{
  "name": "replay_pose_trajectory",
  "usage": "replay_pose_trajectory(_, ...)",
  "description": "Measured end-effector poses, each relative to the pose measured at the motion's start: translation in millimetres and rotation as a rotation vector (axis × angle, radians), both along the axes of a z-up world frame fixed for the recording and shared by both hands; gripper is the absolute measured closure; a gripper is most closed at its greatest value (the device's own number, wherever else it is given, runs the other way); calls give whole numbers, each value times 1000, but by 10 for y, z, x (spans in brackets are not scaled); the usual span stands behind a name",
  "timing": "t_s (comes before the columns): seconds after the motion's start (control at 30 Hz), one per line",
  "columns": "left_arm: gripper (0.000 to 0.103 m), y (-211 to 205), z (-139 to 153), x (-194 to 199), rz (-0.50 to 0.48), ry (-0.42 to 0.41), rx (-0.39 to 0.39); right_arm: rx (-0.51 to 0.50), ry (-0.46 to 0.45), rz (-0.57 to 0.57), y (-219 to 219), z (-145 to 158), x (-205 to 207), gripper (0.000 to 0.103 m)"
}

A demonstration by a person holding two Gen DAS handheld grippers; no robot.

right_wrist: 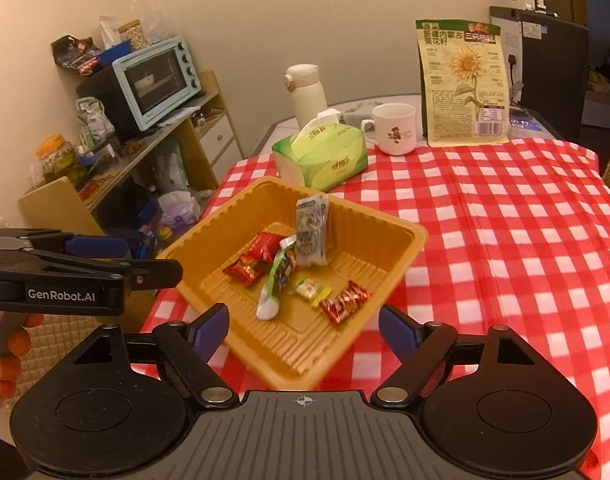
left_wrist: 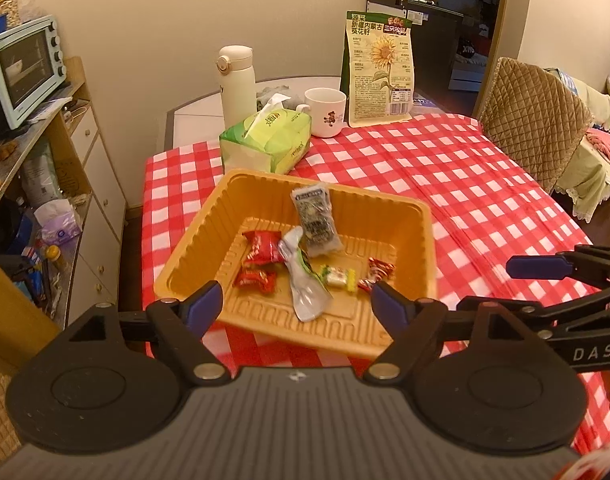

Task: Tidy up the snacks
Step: 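Withdraw both tools from the tray toward the remaining candies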

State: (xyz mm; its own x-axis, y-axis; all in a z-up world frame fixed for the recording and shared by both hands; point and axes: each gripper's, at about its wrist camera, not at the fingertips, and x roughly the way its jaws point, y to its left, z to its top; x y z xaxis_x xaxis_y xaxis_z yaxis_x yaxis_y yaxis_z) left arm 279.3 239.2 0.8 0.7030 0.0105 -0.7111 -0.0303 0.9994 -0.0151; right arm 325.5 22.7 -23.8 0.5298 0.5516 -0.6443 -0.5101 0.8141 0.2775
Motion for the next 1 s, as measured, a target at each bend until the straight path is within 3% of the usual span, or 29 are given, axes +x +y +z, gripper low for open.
replay_pose_trajectory(0.47,21,-647,79,-833,16,12,-9,9,13,22,-730,107,-713,17)
replay_pose_trajectory(1.0,21,-1295,-72,-1381,13,53,-22,-25,40,8,-1456,-37,-1251,17)
